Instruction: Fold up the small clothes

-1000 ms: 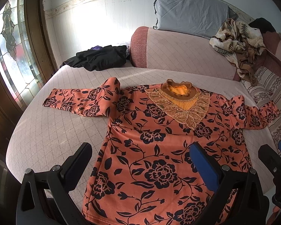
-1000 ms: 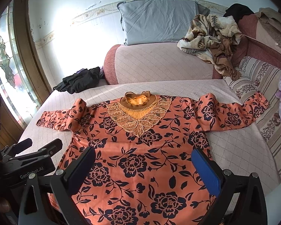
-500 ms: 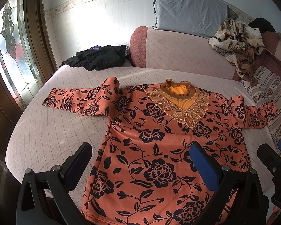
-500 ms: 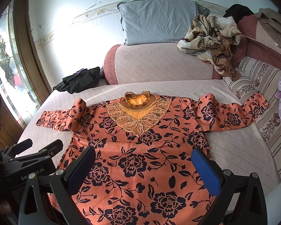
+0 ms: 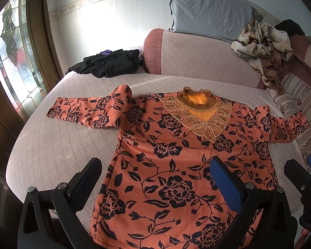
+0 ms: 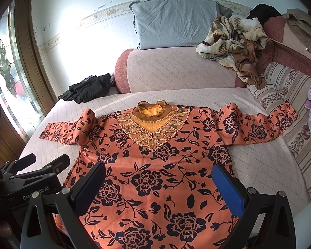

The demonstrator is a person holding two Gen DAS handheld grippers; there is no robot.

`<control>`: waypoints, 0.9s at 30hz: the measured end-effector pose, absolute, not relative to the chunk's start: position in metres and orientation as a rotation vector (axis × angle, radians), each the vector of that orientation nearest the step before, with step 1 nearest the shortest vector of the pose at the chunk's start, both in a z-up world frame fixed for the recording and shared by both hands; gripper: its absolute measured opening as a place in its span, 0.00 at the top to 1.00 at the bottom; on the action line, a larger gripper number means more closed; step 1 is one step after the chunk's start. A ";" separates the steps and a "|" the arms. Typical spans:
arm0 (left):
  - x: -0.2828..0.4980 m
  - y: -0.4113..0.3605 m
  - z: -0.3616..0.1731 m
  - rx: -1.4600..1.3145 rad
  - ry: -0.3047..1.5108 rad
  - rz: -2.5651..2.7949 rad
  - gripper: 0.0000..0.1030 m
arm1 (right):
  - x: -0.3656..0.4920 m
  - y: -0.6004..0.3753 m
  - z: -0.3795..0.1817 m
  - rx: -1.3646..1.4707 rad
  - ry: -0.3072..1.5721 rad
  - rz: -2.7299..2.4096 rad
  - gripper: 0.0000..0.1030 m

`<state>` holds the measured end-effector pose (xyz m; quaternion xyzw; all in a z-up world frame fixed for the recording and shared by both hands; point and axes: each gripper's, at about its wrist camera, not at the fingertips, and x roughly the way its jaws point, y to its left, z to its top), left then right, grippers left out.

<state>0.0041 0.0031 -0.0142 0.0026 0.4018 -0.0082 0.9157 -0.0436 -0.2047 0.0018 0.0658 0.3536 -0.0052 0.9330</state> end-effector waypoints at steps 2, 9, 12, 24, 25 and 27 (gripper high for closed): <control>0.005 0.003 -0.014 0.008 0.826 -0.017 0.00 | -0.043 -0.205 0.001 0.134 0.723 -0.011 0.00; 0.005 0.003 -0.014 0.007 0.827 -0.017 0.00 | -0.043 -0.205 0.000 0.134 0.725 -0.011 0.00; 0.005 0.003 -0.014 0.007 0.827 -0.018 0.00 | -0.042 -0.205 0.000 0.135 0.726 -0.010 0.00; 0.007 0.002 -0.018 0.007 0.837 -0.018 0.00 | -0.041 -0.204 -0.003 0.137 0.728 -0.011 0.00; 0.009 0.002 -0.020 0.008 0.841 -0.017 0.00 | -0.040 -0.205 -0.004 0.138 0.729 -0.012 0.00; 0.011 0.002 -0.022 0.009 0.848 -0.016 0.00 | -0.038 -0.208 -0.006 0.144 0.735 -0.013 0.00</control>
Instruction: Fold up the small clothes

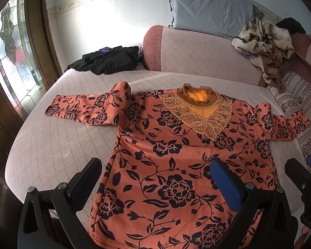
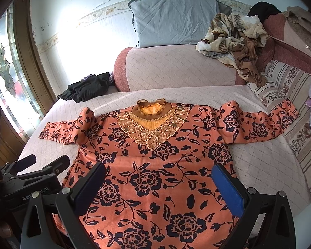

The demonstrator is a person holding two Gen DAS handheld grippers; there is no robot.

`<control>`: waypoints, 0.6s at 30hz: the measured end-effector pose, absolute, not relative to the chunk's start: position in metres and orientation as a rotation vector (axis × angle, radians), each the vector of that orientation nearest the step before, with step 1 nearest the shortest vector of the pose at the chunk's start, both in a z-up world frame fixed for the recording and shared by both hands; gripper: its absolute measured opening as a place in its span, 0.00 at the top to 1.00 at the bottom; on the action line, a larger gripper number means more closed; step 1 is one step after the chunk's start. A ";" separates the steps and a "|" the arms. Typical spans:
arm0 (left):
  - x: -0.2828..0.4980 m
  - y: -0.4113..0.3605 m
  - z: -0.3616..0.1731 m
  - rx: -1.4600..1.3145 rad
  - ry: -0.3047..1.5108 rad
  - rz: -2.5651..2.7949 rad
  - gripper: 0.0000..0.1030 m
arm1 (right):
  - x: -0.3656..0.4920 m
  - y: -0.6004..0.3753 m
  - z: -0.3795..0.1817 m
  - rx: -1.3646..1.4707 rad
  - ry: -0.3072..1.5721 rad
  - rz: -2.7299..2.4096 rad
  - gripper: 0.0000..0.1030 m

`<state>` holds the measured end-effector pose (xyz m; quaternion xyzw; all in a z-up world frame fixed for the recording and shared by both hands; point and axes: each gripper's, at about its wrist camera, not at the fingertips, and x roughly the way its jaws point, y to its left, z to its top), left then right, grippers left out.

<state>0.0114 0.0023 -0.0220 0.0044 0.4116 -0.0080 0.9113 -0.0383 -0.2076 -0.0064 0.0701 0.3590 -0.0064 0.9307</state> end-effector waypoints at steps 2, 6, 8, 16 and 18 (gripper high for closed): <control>0.015 0.002 -0.024 0.011 0.857 -0.015 0.00 | -0.036 -0.212 -0.010 0.155 0.743 -0.015 0.00; 0.021 0.000 -0.030 0.021 0.874 -0.012 0.00 | -0.030 -0.233 -0.021 0.221 0.775 -0.026 0.00; 0.025 -0.002 -0.034 0.025 0.884 -0.012 0.00 | -0.026 -0.246 -0.026 0.247 0.787 -0.040 0.00; 0.059 0.024 -0.070 -0.070 0.994 -0.017 0.00 | 0.000 -0.353 -0.067 0.546 0.817 -0.119 0.00; 0.073 0.047 -0.088 -0.137 1.050 0.013 0.00 | 0.010 -0.401 -0.087 0.640 0.833 -0.176 0.00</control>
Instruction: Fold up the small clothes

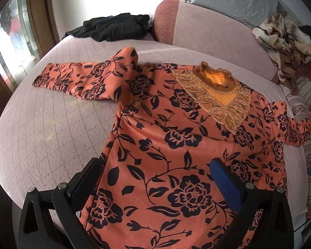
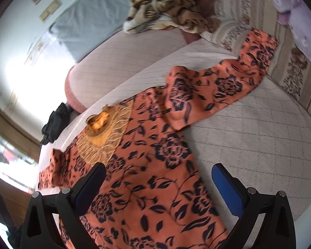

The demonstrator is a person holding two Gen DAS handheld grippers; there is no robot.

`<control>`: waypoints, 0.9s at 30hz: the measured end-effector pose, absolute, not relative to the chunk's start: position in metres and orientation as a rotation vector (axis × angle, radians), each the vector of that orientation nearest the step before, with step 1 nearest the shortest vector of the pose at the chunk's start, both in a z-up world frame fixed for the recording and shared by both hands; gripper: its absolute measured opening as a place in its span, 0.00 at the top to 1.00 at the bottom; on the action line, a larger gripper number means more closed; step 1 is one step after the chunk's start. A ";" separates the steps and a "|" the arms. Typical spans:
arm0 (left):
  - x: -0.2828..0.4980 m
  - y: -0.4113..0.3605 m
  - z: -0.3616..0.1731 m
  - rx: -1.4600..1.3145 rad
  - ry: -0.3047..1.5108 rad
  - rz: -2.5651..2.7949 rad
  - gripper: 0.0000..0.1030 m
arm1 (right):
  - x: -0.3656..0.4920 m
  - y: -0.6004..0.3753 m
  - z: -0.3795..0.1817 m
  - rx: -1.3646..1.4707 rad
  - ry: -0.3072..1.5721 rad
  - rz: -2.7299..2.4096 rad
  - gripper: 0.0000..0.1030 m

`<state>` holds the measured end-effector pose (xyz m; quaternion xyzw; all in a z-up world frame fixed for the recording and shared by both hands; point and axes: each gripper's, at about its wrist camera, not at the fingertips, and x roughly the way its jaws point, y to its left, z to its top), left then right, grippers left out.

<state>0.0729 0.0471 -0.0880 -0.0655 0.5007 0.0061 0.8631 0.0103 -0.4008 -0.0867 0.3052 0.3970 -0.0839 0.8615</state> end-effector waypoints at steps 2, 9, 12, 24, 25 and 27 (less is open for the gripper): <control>0.084 0.074 -0.107 -0.200 1.091 0.058 0.00 | 0.021 -0.451 -0.107 0.721 0.848 -0.243 0.00; 0.101 0.155 -0.148 -0.297 1.130 0.258 0.00 | 0.056 -0.608 -0.157 1.076 0.735 -0.484 0.05; 0.100 0.175 -0.158 -0.318 1.132 0.293 0.00 | 0.078 -0.646 -0.165 1.093 0.695 -0.581 0.09; 0.107 0.188 -0.170 -0.218 1.082 0.328 0.00 | 0.116 -0.682 -0.175 1.010 0.664 -0.876 0.25; 0.106 0.188 -0.171 -0.219 1.076 0.326 0.00 | 0.113 -0.684 -0.175 1.026 0.674 -0.886 0.33; 0.105 0.188 -0.173 -0.214 1.064 0.321 0.00 | 0.114 -0.692 -0.175 1.034 0.713 -0.897 0.54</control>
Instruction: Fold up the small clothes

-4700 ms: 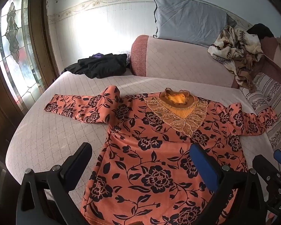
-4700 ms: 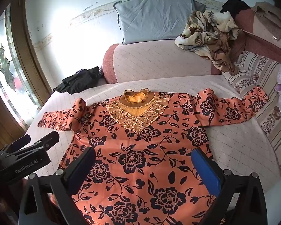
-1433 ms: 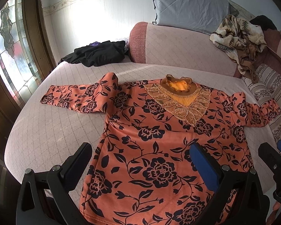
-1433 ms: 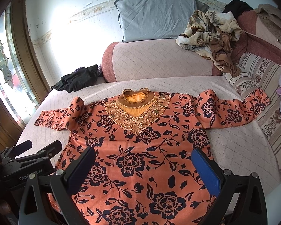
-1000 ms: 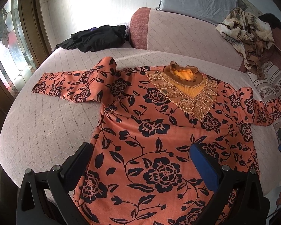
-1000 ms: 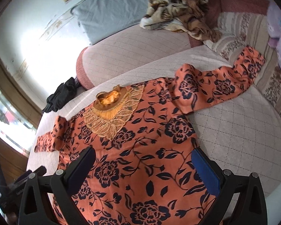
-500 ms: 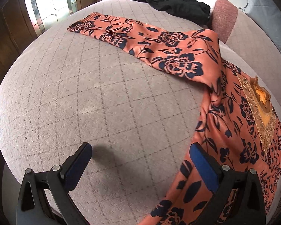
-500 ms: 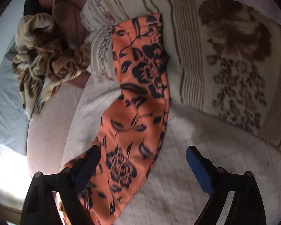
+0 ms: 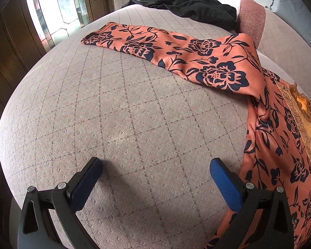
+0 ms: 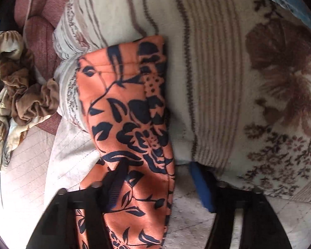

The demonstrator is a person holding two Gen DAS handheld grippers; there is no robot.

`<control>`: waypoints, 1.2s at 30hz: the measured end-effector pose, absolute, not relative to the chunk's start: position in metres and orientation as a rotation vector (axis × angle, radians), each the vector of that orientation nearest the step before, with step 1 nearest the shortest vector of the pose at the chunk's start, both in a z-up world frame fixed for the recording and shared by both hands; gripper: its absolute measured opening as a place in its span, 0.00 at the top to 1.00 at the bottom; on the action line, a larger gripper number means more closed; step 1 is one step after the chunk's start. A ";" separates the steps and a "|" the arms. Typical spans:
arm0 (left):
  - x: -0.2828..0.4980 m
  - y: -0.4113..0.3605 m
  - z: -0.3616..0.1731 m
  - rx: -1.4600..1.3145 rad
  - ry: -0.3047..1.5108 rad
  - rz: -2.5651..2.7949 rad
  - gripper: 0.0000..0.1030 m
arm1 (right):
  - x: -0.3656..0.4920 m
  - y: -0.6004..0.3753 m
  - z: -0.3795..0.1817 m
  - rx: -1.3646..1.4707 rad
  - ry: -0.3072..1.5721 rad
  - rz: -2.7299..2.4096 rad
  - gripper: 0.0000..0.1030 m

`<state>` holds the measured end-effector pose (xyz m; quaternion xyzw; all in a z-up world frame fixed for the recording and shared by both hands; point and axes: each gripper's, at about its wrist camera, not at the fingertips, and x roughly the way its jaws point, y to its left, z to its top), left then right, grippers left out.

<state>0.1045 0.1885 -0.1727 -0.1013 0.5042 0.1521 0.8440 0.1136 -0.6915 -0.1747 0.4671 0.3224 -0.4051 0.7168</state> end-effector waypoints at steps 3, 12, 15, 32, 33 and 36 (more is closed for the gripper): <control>0.104 0.186 -0.174 -0.180 1.055 0.305 0.00 | 0.121 -0.693 -0.160 0.984 0.733 -0.839 0.92; 0.098 0.195 -0.170 -0.237 1.024 0.256 0.00 | 0.196 -0.505 -0.002 0.427 0.576 -0.359 0.94; 0.095 0.196 -0.170 -0.239 1.014 0.234 0.00 | 0.198 -0.382 0.015 0.322 0.553 -0.077 0.94; 0.082 0.194 -0.156 -0.267 1.007 0.138 0.00 | 0.151 -0.231 -0.102 0.320 0.880 0.276 0.14; 0.079 0.194 -0.148 -0.328 0.990 0.085 0.00 | 0.153 -0.243 -0.099 0.352 0.877 0.258 0.14; 0.080 0.188 -0.116 -0.459 0.907 -0.016 0.00 | 0.163 -0.284 -0.100 0.456 0.872 0.207 0.14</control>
